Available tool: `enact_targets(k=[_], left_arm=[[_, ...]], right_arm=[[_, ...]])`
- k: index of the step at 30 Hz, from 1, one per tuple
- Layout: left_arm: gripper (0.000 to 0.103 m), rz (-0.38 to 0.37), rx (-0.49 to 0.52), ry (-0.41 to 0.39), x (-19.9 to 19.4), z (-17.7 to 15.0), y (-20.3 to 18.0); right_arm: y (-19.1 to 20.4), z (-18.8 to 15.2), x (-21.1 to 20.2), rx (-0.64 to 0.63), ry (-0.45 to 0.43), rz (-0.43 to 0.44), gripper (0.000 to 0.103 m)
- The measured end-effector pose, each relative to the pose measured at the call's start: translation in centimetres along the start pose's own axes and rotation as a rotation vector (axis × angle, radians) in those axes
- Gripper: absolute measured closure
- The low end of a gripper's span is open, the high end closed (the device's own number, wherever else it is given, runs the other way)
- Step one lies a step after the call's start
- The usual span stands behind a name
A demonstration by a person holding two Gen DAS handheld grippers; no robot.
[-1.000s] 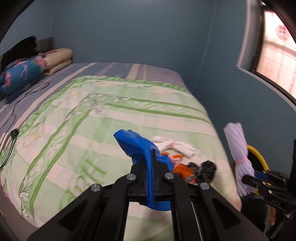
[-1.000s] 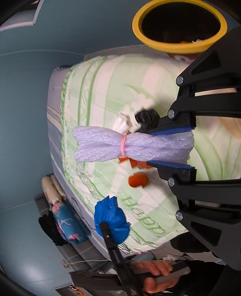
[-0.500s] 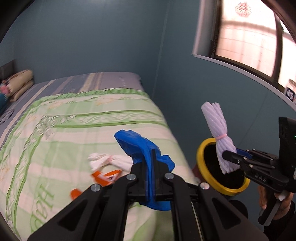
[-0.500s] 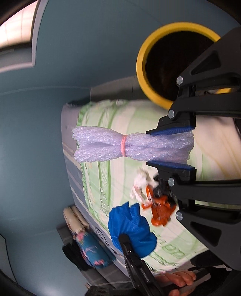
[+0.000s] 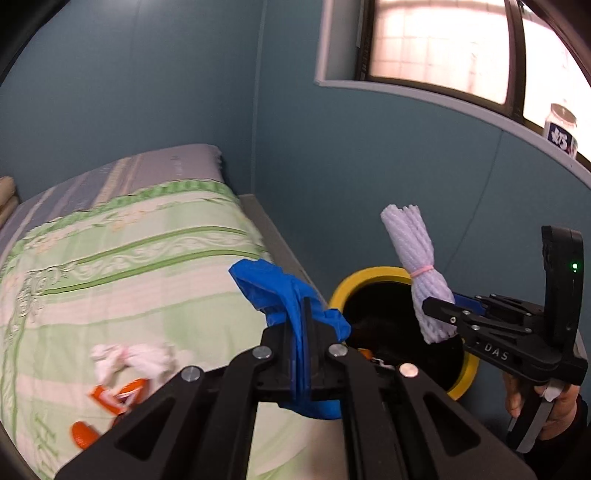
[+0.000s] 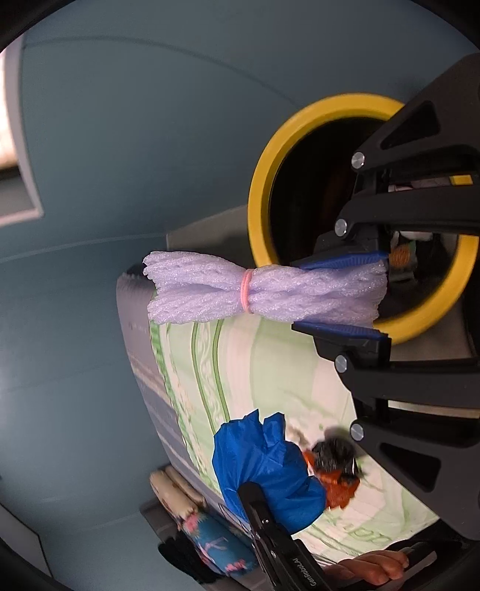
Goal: Collect trash
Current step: 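Carry the blue glove and foam net in both tools over the bin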
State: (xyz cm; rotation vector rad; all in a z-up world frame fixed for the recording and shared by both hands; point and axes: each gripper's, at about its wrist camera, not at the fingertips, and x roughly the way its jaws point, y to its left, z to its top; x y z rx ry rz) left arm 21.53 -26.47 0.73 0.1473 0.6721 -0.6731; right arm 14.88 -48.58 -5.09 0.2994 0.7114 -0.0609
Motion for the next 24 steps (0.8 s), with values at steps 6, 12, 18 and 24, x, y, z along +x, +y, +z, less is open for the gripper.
enact_targets(k=[6, 12, 18, 24], left_arm=[[0.101, -0.08, 0.016, 0.046, 5.3, 0.2, -2.8], [0.101, -0.142, 0.018, 0.138, 10.7, -0.1, -5.1], [0.101, -0.17, 0.0, 0.22, 14.3, -0.7, -5.8], [0.099, -0.183, -0.009, 0.254, 15.9, -1.0, -6.1]], right_arm=[[-3.7, -0.8, 1.2, 0.065, 0.026, -0.052, 0.078], [-6.6, -1.7, 2.7, 0.115, 0.065, -0.085, 0.078], [-7.6, -2.4, 3.3, 0.144, 0.088, -0.09, 0.077], [-9.0, -3.1, 2.9, 0.167, 0.09, -0.079, 0.068]])
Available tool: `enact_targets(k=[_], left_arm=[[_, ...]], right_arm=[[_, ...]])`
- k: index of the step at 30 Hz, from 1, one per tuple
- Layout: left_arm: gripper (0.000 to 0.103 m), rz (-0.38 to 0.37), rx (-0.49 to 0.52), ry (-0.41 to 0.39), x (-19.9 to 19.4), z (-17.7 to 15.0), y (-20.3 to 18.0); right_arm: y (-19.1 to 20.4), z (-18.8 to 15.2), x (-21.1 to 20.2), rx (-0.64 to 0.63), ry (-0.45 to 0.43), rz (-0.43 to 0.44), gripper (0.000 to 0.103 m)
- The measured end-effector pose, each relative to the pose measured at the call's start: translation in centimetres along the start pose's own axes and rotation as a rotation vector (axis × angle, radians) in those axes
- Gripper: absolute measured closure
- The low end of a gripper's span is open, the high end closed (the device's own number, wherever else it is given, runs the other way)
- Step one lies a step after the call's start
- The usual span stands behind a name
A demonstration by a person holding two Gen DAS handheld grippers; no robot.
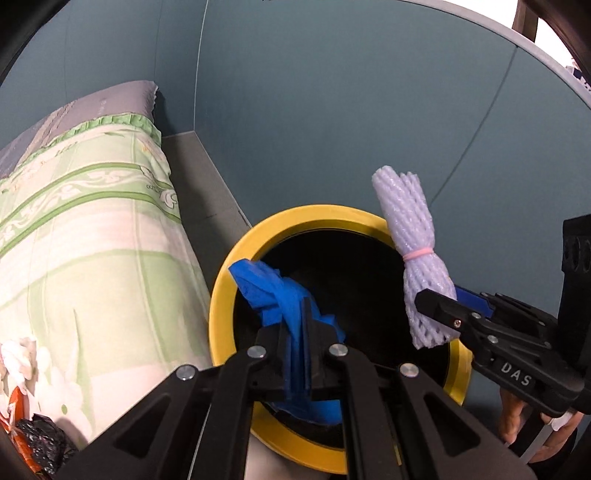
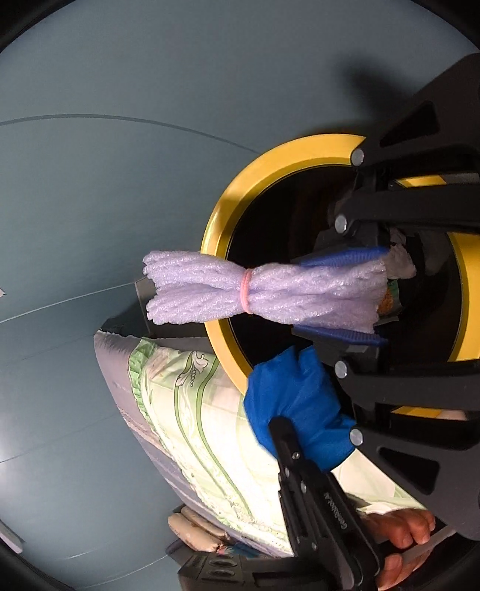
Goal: Collect trash
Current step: 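Carry the blue glove and foam net in both tools over the bin, then open both tools to drop the glove and foam net into the bin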
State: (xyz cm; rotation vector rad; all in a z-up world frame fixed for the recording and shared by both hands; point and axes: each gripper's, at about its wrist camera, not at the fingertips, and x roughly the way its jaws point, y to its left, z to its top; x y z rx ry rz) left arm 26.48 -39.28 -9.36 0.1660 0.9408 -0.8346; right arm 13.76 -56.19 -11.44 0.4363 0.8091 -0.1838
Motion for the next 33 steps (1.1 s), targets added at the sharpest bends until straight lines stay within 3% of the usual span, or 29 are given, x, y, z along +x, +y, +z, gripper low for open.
enact_targets(k=[2, 4, 11, 14, 16, 25, 33], left_arm=[[0.088, -0.008, -0.022, 0.001, 0.0, 0.0, 0.3], [0.066, -0.009, -0.035, -0.01, -0.1, 0.1, 0.6], [0.064, 0.016, -0.063, -0.036, -1.6, -0.1, 1.9], [0.059, 0.021, -0.08, -0.054, -3.0, -0.6, 2.7], [0.05, 0.034, -0.092, -0.074, -4.0, -0.8, 3.5], [0.034, 0.09, -0.165, -0.149, -10.1, -2.5, 8.2], [0.026, 0.177, -0.234, -0.207, -15.5, -5.5, 13.0]], right_arm=[[-0.1, 0.1, -0.3, 0.005, -0.009, -0.008, 0.062], [-0.3, 0.2, -0.6, 0.017, -0.019, -0.014, 0.054], [-0.7, 0.2, -2.0, 0.044, -0.043, -0.022, 0.053], [-0.3, 0.2, -2.5, 0.041, -0.056, -0.023, 0.053], [0.2, 0.1, -3.2, 0.035, -0.059, -0.02, 0.05], [5.4, 0.3, -5.7, -0.037, -0.109, 0.019, 0.035], [11.8, 0.6, -6.9, -0.125, -0.139, 0.107, 0.025]])
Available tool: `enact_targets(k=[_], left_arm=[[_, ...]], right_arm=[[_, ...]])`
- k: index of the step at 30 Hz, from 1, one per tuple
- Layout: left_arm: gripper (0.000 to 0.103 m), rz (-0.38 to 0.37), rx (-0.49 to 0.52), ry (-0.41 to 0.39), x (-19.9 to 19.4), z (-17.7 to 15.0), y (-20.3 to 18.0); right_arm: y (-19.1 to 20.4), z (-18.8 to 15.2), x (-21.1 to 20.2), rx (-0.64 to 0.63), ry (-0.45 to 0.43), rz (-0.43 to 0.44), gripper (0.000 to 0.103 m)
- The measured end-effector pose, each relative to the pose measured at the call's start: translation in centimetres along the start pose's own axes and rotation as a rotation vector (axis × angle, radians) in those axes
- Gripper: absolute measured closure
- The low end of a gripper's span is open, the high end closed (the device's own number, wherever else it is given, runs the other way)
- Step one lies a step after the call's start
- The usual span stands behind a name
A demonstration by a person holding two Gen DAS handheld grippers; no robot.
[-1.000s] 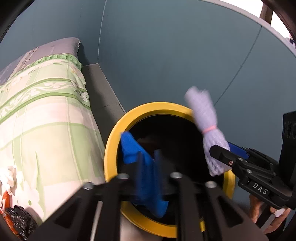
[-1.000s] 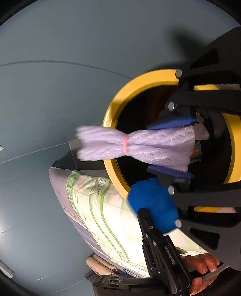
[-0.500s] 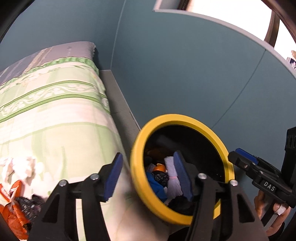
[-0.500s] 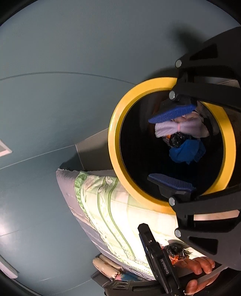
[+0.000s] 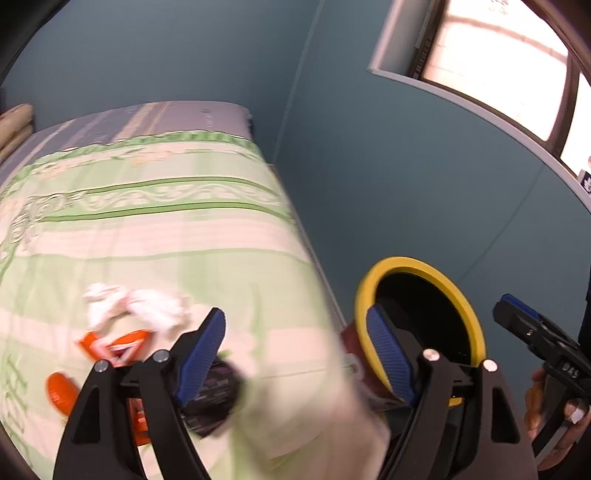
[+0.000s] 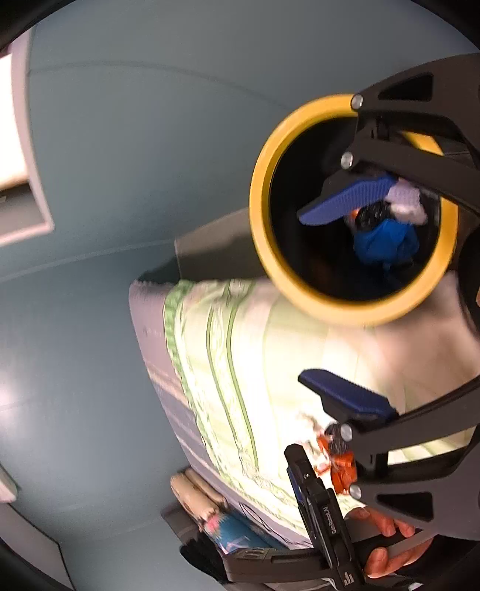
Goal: Collect trash
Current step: 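Open both tools to drop the glove and foam net into the bin, then move both open tools back over the trash on the bed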
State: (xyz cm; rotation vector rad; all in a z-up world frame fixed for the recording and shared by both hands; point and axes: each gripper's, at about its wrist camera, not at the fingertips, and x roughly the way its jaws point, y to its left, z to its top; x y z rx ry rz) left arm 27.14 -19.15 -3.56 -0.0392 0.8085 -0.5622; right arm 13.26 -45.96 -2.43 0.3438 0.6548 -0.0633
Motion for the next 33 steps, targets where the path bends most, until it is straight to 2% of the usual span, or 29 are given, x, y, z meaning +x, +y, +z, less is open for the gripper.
enact_targets(k=[9, 16, 21, 25, 33], left_arm=[[0.022, 0.119, -0.101, -0.043, -5.5, -2.8, 6.5], [0.02, 0.202, -0.183, -0.041, -8.1, -4.9, 11.9], [0.019, 0.251, -0.219, -0.014, -8.4, -6.9, 14.9], [0.019, 0.276, -0.238, 0.019, -8.0, -8.2, 16.8], [0.019, 0.298, -0.279, 0.078, -5.7, -10.5, 19.7]], right_arm=[[8.0, -0.4, 1.0, -0.118, 0.029, 0.124, 0.023], [13.5, -1.1, 3.9, -0.197, 0.084, 0.191, 0.023], [16.5, -2.3, 6.1, -0.25, 0.138, 0.209, 0.023], [18.1, -3.4, 8.3, -0.283, 0.186, 0.191, 0.023], [19.3, -5.1, 12.3, -0.284, 0.277, 0.181, 0.023]])
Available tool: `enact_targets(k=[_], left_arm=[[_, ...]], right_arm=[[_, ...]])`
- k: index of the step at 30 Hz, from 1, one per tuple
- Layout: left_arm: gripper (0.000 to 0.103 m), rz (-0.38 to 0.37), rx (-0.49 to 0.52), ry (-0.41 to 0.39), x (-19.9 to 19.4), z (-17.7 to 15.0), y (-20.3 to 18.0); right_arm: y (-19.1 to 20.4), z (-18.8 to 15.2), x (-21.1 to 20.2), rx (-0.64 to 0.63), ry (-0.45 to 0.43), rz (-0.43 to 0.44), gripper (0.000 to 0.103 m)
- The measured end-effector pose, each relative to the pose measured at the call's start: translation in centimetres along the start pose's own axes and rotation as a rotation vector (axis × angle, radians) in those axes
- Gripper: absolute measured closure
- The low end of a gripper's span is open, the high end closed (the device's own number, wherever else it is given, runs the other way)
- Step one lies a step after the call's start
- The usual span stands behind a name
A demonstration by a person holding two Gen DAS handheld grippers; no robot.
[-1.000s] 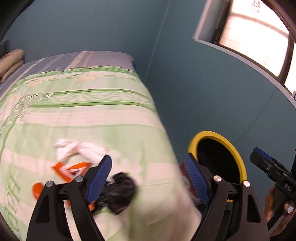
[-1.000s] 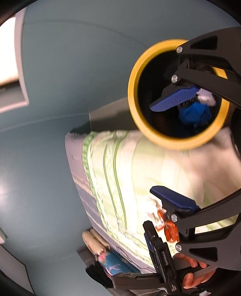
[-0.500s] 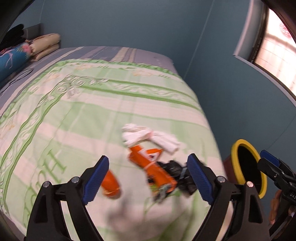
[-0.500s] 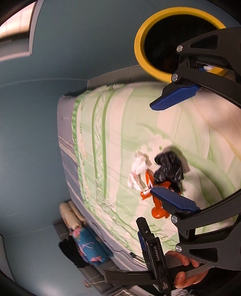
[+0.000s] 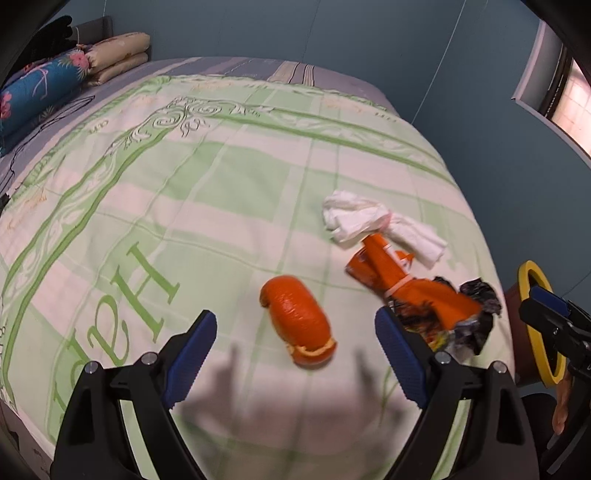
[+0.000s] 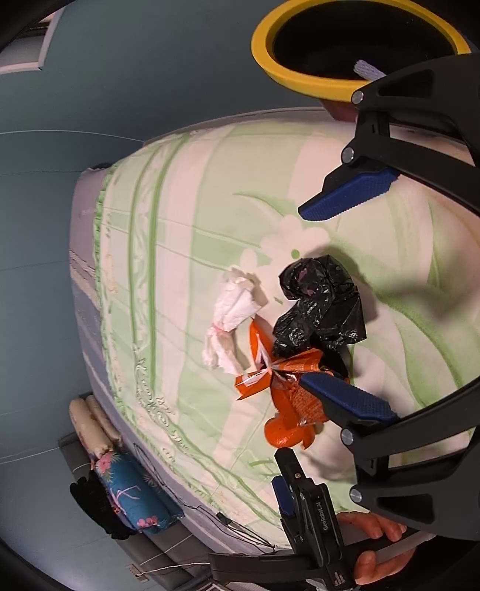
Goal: Collect trash
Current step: 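Move both open tools back over the trash on the bed, then grasp the orange peel with the left tool while the right tool grasps the black bag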
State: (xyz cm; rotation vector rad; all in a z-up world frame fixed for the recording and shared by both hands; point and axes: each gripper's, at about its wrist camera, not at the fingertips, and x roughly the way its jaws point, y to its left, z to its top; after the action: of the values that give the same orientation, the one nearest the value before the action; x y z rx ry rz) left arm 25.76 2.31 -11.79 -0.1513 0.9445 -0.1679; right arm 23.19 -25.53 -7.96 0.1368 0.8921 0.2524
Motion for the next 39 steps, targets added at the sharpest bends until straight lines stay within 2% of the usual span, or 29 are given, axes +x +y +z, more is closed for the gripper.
enact_targets(k=[4, 17, 20, 24, 26, 28, 34, 39], left_arm=[[0.019, 0.011, 0.007, 0.01, 1.1, -0.3, 0.5], [0.02, 0.018, 0.014, 0.029, 3.4, -0.2, -0.2], [0.027, 0.022, 0.019, 0.039, 4.2, -0.2, -0.6], [0.037, 0.011, 0.007, 0.052, 4.8, -0.4, -0.7], [0.044, 0.007, 0.01, 0.06, 5.2, -0.4, -0.8], [0.052, 0.007, 0.012, 0.069, 5.6, -0.4, -0.9], [0.064, 0.003, 0.003, 0.062, 5.7, -0.3, -0.8], [0.068, -0.014, -0.013, 0.047, 4.9, -0.2, -0.5]], right_arm=[[0.1, -0.2, 1.3, -0.002, 0.021, -0.005, 0.026], [-0.3, -0.6, 3.7, 0.007, 0.064, -0.006, 0.026], [-0.2, -0.5, 4.2, 0.005, 0.076, 0.001, 0.027], [-0.1, -0.7, 4.7, 0.004, 0.085, 0.007, 0.034], [-0.1, -0.7, 5.2, 0.006, 0.095, 0.01, 0.04], [-0.1, -0.7, 5.5, 0.013, 0.101, 0.017, 0.042], [0.1, -1.0, 6.7, 0.01, 0.132, 0.041, 0.057], [0.3, -1.0, 5.9, 0.0, 0.103, 0.07, 0.066]])
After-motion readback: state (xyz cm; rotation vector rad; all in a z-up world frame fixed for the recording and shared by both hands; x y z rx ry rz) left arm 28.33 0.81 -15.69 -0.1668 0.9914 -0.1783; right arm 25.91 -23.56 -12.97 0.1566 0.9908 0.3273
